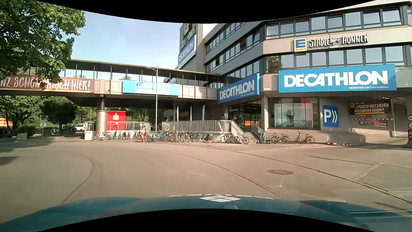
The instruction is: Follow the waypoints while adhering to traffic rules and regulations
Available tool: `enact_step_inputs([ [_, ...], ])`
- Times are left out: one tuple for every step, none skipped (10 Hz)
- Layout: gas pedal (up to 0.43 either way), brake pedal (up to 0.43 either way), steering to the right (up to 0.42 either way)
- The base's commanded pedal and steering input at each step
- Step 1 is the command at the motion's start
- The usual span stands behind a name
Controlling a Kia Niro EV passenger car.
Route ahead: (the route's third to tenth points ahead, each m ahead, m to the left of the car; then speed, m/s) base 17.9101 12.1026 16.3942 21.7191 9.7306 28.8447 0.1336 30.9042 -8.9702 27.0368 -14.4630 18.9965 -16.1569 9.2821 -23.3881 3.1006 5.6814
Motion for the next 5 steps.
enact_step_inputs([
  [0.130, 0.000, -0.190],
  [0.130, 0.000, -0.196],
  [0.130, 0.000, -0.201],
  [0.130, 0.000, -0.209],
  [0.130, 0.000, -0.220],
])
